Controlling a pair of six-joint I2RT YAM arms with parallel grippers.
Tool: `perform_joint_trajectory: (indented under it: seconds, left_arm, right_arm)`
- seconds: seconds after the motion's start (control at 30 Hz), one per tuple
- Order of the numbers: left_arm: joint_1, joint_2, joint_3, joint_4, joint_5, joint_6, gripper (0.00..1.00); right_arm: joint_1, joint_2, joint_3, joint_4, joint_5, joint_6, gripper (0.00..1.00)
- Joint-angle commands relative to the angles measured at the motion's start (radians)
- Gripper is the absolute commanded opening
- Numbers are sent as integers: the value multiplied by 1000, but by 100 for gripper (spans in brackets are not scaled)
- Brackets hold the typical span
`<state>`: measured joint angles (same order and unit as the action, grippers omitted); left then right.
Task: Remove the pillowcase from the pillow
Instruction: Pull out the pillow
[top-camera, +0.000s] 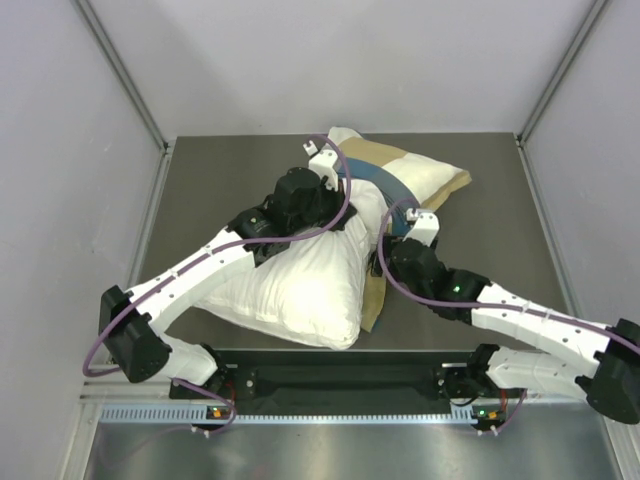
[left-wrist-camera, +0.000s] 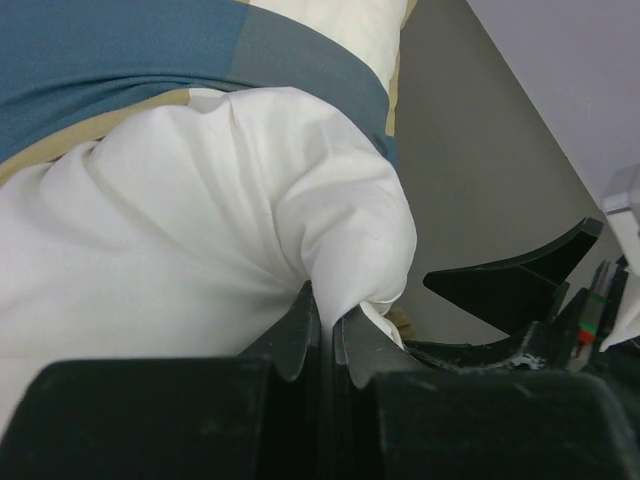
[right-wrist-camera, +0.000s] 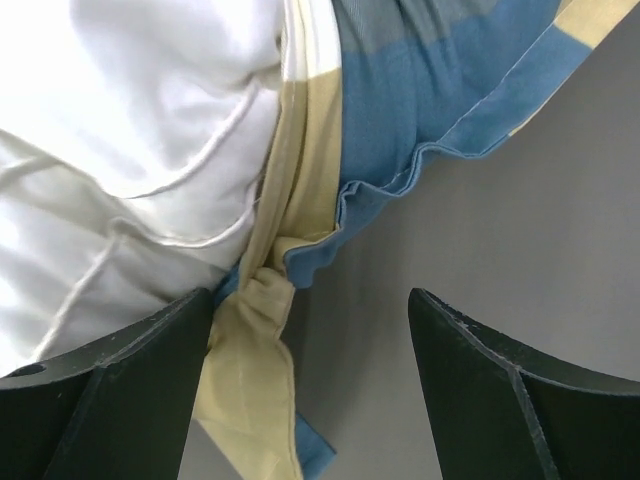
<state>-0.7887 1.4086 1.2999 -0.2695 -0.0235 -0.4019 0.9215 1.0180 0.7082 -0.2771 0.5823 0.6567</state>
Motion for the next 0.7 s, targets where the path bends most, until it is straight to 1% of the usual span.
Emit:
perform_joint_trajectory:
  seconds: [0.0, 0.13, 0.17, 0.27, 0.33, 0.4, 0.43, 0.47, 0.5, 0.53, 0.57, 0.6, 0.67]
  left_arm:
    - [16, -53, 12, 115, -43, 9, 0]
    - [16, -76, -10, 108, -29, 0, 0]
    - [16, -82, -17, 105, -17, -8, 0]
    - [16, -128, -72, 102, 19, -23, 0]
    - [16, -141, -96, 90, 75, -26, 0]
    - [16, -166, -140, 87, 138, -31, 0]
    - [16, -175, -160, 92, 161, -38, 0]
    - [16, -184, -178, 107, 193, -40, 0]
    - [16, -200, -212, 111, 256, -44, 0]
    - [14, -207, -227, 119, 290, -43, 0]
    - [14, -215, -243, 121, 316, -43, 0]
    - [13, -223, -267, 121, 371, -38, 0]
    - [9, -237, -301, 115, 416, -23, 0]
  right_arm:
    - [14, 56, 37, 33, 43, 17, 79]
    - [10, 120, 48, 56, 125, 29, 79]
    - [8, 135, 51, 65, 172, 30, 79]
    - [-16, 157, 62, 96, 272, 20, 75]
    - [-50, 162, 65, 139, 304, 2, 70]
    - [-72, 165, 48, 214, 332, -34, 60]
    - [-97, 163, 40, 255, 330, -73, 45]
    - [-114, 171, 25, 345, 305, -97, 33]
    - [-133, 178, 22, 381, 282, -121, 19]
    - [-165, 188, 23, 401, 262, -140, 0]
    - [-177, 204, 37, 412, 245, -164, 0]
    - [-191, 215, 48, 430, 235, -187, 0]
    - [-225, 244, 88, 431, 229, -242, 0]
